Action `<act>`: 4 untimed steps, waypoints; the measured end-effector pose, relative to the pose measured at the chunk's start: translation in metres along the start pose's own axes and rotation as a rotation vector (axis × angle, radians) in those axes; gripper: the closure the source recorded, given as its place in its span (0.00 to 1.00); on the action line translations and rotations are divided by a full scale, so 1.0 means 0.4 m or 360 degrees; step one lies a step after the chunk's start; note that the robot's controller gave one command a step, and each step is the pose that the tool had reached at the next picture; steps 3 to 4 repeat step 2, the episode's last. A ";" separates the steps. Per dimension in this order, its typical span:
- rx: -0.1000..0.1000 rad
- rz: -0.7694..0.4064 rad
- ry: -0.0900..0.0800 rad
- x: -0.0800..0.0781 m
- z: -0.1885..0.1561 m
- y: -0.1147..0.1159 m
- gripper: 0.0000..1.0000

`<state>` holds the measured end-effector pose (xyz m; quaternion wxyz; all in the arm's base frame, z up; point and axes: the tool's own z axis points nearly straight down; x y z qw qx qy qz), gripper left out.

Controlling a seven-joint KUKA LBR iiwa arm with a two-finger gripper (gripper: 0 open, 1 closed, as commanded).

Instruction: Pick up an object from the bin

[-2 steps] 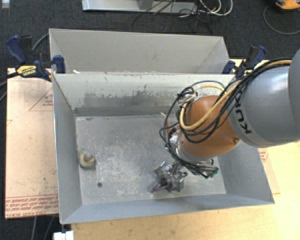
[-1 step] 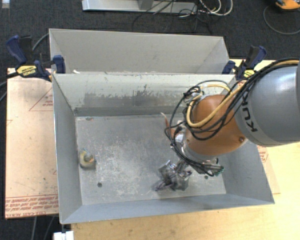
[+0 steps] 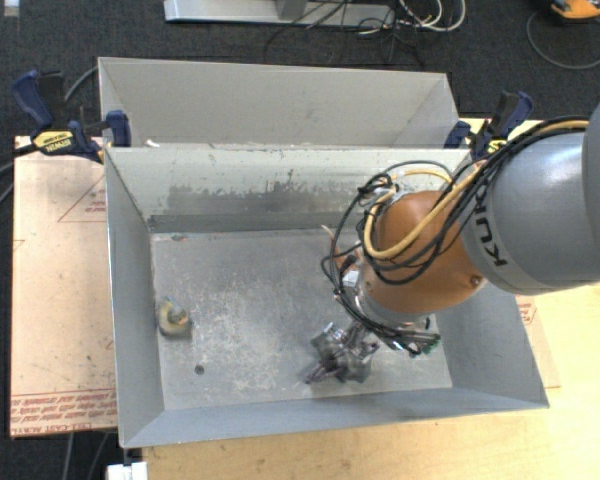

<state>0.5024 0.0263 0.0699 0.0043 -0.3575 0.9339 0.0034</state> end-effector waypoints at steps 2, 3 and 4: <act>0.0000 -0.0077 -0.0006 -0.022 -0.252 -0.033 1.00; 0.0000 -0.0077 -0.0006 -0.022 -0.252 -0.033 1.00; 0.0000 -0.0077 -0.0006 -0.022 -0.252 -0.033 1.00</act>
Offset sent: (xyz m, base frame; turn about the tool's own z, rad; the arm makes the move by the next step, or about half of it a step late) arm 0.0000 0.0000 0.0000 0.0000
